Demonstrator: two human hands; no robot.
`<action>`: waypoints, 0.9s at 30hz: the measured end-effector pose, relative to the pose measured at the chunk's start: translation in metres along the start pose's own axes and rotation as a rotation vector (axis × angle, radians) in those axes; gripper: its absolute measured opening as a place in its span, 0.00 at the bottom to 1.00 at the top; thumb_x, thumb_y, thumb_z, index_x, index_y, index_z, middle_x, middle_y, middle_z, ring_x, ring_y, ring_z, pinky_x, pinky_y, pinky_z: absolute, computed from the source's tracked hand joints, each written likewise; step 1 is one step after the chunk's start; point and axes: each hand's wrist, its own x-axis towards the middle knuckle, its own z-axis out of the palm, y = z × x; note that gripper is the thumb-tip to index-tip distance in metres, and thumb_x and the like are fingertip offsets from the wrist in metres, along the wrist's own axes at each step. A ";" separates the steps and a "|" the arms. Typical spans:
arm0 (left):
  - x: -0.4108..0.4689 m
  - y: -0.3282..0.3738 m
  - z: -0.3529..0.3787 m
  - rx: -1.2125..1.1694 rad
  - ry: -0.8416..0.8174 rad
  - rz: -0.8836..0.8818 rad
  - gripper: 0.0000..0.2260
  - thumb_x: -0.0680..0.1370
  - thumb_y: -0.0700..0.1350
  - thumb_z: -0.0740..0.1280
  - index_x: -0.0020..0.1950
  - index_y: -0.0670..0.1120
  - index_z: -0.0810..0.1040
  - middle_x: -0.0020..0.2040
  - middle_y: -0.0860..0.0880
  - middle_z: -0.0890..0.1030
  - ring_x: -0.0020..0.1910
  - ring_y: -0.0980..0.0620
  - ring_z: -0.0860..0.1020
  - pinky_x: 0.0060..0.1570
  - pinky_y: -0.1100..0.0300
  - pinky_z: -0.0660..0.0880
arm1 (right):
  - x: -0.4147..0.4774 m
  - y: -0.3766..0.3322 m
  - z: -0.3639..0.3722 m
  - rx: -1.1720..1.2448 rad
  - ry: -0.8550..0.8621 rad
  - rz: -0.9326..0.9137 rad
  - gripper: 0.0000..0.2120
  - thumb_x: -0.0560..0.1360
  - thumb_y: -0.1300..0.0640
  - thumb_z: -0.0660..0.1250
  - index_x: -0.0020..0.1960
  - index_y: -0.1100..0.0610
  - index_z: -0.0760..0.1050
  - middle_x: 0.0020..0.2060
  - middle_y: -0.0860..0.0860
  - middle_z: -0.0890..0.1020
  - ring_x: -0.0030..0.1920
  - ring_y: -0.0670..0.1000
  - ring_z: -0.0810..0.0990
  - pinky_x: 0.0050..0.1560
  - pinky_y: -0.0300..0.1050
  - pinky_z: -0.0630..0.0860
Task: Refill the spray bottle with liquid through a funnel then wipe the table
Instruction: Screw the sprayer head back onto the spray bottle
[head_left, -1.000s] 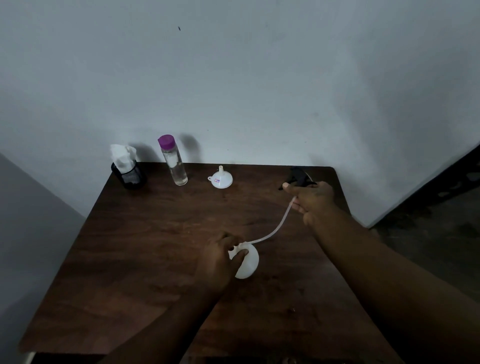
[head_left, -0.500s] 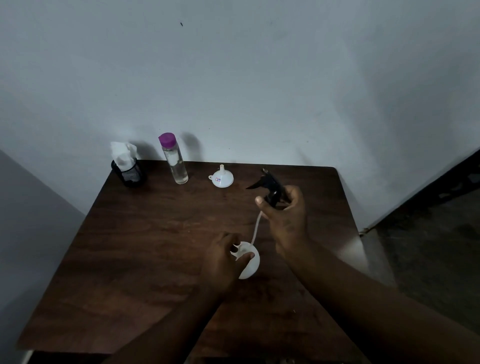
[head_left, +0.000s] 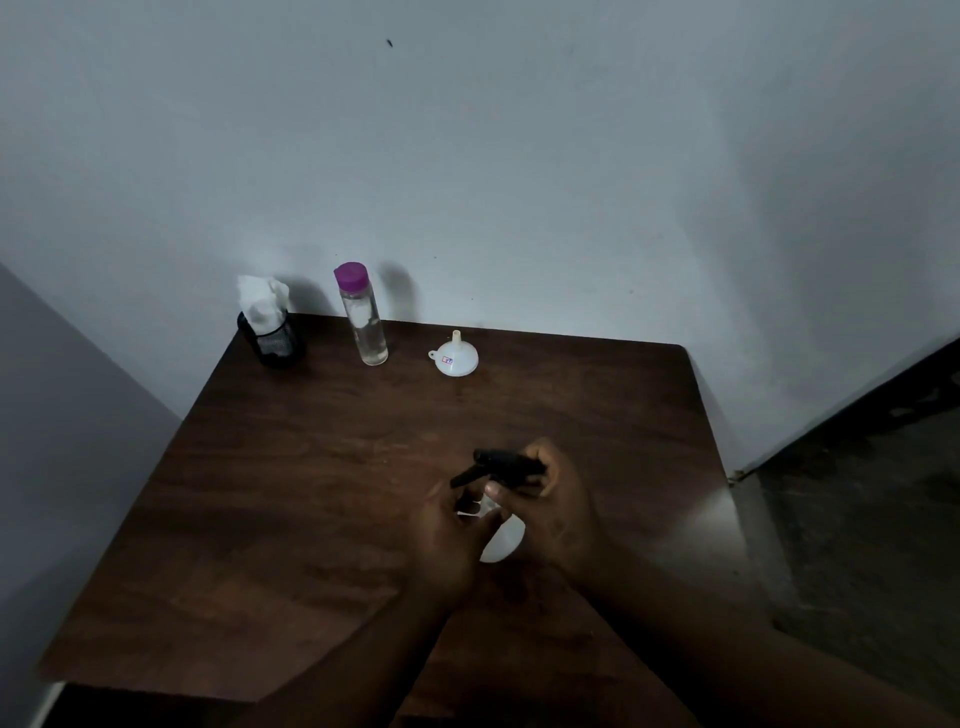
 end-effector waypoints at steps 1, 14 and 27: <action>0.000 -0.001 0.001 -0.008 0.009 -0.017 0.19 0.70 0.62 0.76 0.56 0.55 0.83 0.50 0.57 0.85 0.48 0.60 0.83 0.48 0.52 0.83 | -0.001 0.002 -0.001 -0.037 -0.010 -0.003 0.13 0.70 0.56 0.78 0.46 0.51 0.73 0.43 0.48 0.83 0.46 0.44 0.83 0.43 0.39 0.78; -0.007 0.004 0.000 -0.147 0.012 -0.052 0.15 0.72 0.48 0.79 0.54 0.58 0.78 0.51 0.58 0.84 0.51 0.65 0.81 0.47 0.67 0.79 | 0.002 0.012 -0.006 -0.260 -0.103 -0.083 0.11 0.68 0.53 0.77 0.45 0.48 0.75 0.41 0.46 0.81 0.44 0.41 0.79 0.41 0.33 0.75; 0.001 -0.008 -0.003 -0.139 -0.105 -0.070 0.13 0.74 0.49 0.77 0.56 0.51 0.81 0.52 0.54 0.85 0.53 0.58 0.84 0.51 0.63 0.80 | 0.009 0.014 -0.011 -0.407 -0.188 -0.224 0.11 0.68 0.53 0.77 0.47 0.51 0.79 0.40 0.44 0.80 0.44 0.41 0.78 0.43 0.30 0.71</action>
